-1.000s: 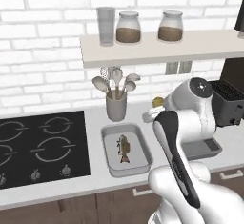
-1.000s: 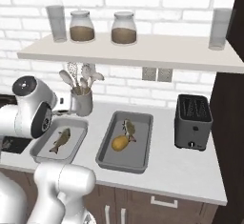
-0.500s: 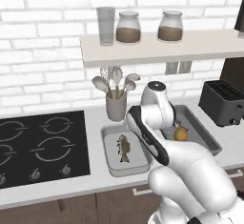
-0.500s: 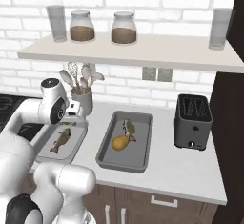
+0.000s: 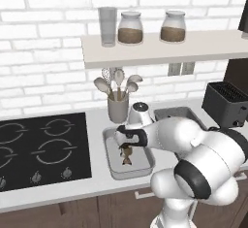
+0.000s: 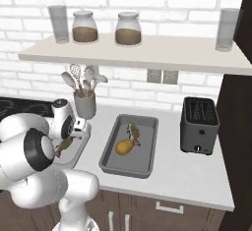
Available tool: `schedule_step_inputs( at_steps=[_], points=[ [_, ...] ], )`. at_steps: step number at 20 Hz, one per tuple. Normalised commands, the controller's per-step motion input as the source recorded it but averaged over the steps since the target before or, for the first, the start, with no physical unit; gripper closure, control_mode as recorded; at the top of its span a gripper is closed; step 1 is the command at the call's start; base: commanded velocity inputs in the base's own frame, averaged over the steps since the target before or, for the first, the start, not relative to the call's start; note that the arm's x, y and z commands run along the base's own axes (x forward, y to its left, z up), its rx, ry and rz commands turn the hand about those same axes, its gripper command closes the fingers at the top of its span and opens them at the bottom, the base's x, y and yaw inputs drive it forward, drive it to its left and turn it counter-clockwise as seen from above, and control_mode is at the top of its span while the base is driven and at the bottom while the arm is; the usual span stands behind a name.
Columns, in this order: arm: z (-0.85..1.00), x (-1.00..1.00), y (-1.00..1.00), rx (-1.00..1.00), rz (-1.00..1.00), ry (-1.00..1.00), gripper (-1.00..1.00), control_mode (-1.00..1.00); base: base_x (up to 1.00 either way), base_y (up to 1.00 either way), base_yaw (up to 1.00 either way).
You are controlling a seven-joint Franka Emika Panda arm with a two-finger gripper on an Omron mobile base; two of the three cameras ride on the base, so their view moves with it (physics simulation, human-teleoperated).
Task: Place one potato and one fish in each tupperware on the nearby counter, to pack two identical lunches.
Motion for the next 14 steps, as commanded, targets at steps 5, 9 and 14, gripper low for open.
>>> schedule_step_inputs(
  at_steps=[5, 9, 14],
  points=[
    [-0.46, -0.02, -0.06, -0.03, 0.0, 0.06, -1.0, -1.0, 0.0, 0.0, 0.0],
    [0.31, -0.23, -0.04, 0.01, -0.04, 0.23, -1.0, -1.0, 0.0, 0.0, 0.0],
    [0.32, -0.95, -0.16, 0.01, -0.05, 0.19, -1.0, -1.0, 0.0, 0.0, 0.0]
  ],
)
